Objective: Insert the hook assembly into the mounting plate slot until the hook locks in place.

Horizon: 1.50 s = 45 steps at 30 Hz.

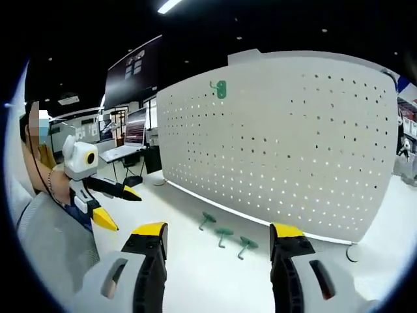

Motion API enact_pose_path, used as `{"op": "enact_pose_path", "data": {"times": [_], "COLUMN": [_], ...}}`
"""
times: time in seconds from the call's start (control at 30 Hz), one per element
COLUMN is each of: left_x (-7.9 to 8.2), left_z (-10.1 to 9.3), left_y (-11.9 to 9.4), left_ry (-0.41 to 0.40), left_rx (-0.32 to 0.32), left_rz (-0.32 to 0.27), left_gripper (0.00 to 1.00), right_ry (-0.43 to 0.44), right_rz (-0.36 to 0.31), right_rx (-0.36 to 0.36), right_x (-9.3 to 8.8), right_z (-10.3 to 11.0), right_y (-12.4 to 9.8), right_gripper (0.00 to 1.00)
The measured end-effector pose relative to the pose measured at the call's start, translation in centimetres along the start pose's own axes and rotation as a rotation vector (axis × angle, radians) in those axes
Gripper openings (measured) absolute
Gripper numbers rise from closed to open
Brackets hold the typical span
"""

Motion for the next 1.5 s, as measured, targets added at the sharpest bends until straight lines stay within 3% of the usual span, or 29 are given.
{"op": "enact_pose_path", "data": {"times": [0.57, 1.5], "left_x": [0.0, -0.1], "left_z": [0.1, 0.3], "left_y": [-0.1, -0.4], "left_ry": [-0.007, -0.005], "left_rx": [0.005, 0.01], "left_rz": [-0.003, 0.015], "left_gripper": [0.74, 0.75], "right_ry": [0.011, 0.031], "right_rz": [0.053, 0.096], "right_rx": [-0.02, -0.026], "right_x": [-2.1, -3.7], "right_z": [-0.6, -2.1], "right_y": [-1.4, -3.2], "right_gripper": [0.64, 0.67]}}
Point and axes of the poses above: the point that each gripper's makers call its tool centre point, and the gripper's own axes: y roughly forward along the fingers, z roughly to its left, x roughly out of its top, the point moved 3 cm from there along -y, roughly backward along the fingers, and after that the axes turned 11 degrees about y, right-handed, at the moved point
